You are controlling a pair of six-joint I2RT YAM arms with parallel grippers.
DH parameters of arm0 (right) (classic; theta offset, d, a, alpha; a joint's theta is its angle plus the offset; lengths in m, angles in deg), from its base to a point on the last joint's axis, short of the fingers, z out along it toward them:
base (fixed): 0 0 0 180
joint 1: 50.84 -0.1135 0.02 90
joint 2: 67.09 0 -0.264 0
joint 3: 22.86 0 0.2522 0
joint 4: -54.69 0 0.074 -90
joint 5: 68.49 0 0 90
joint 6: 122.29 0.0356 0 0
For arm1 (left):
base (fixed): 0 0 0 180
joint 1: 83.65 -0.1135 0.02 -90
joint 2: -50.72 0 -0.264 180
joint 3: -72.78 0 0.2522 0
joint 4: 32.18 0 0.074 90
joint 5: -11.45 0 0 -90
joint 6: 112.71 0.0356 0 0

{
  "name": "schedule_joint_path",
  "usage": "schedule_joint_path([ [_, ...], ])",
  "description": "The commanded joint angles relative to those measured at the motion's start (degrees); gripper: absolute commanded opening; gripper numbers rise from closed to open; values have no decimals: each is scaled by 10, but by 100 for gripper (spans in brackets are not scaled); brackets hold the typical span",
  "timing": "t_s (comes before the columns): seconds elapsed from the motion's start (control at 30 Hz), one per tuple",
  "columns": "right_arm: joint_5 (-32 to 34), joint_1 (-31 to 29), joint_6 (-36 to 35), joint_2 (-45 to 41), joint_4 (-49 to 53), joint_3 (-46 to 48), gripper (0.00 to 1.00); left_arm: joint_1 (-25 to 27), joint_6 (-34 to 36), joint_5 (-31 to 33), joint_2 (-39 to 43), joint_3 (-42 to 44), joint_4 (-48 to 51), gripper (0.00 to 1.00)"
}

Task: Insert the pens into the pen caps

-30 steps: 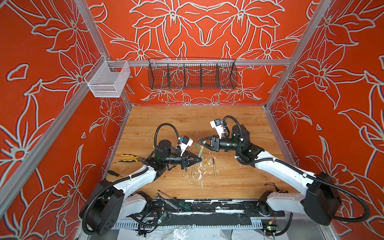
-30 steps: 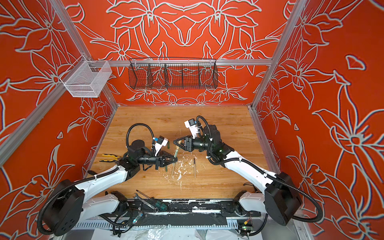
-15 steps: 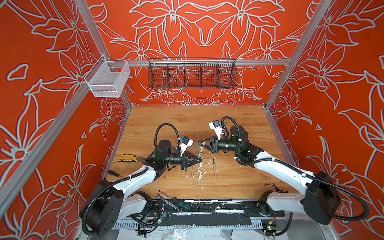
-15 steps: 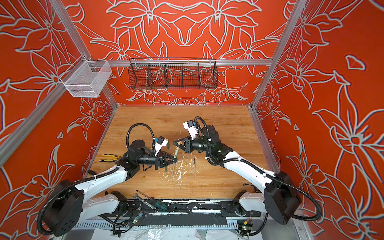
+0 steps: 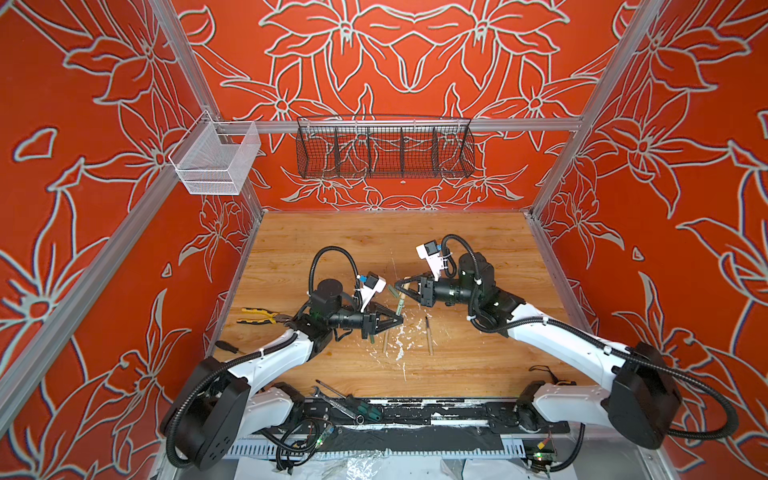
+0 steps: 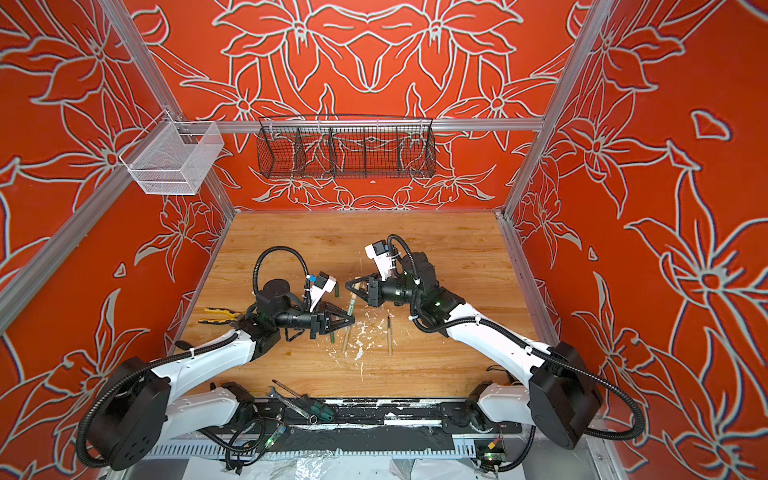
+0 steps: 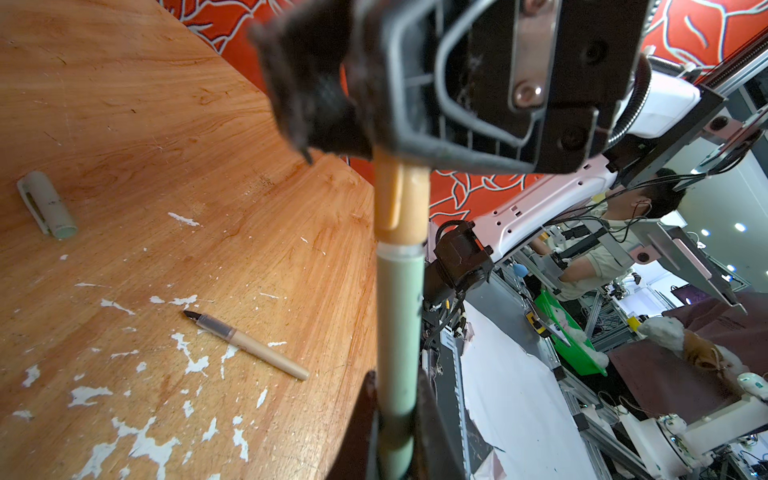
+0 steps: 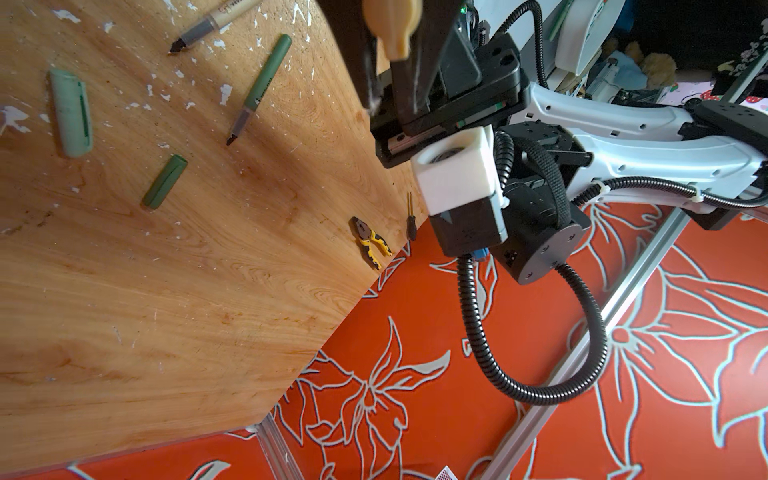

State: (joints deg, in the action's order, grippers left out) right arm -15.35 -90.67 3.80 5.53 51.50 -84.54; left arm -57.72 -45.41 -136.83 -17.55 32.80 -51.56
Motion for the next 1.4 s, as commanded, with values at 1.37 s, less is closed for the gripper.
schedule_joint_path([
  [1.37, -30, -146, 20, -10, 112, 98, 0, -54, 25, 22, 30, -67, -52, 0],
])
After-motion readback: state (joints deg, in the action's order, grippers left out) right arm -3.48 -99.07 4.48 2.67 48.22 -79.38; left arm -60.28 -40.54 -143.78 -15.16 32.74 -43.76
